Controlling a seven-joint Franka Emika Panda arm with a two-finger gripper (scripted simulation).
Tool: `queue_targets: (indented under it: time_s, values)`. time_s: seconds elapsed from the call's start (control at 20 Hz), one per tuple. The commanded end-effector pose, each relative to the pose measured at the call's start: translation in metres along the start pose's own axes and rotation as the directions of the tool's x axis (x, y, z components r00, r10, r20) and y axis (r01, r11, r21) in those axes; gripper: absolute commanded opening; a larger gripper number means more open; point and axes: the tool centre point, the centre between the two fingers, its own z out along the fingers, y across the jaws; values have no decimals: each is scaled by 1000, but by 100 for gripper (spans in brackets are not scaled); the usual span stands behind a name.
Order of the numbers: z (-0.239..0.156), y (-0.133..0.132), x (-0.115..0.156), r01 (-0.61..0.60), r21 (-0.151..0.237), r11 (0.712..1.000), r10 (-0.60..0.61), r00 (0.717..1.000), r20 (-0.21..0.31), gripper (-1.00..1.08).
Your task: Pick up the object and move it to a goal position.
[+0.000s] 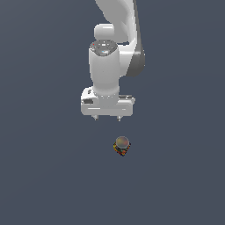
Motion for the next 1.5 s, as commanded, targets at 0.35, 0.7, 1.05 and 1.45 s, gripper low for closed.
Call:
queue_targets:
  time_s: [0.35, 0.7, 1.05, 1.45]
  values:
    - [-2, -11, 4, 5, 18, 1000, -5, 1000, -2, 100]
    - [-3, -14, 5, 6, 23, 1000, -6, 1000, -2, 100]
    - [5, -19, 10, -45, 22, 999, 45, 999, 5, 100]
    - [24, -29, 20, -170, 16, 985, 169, 985, 23, 100]
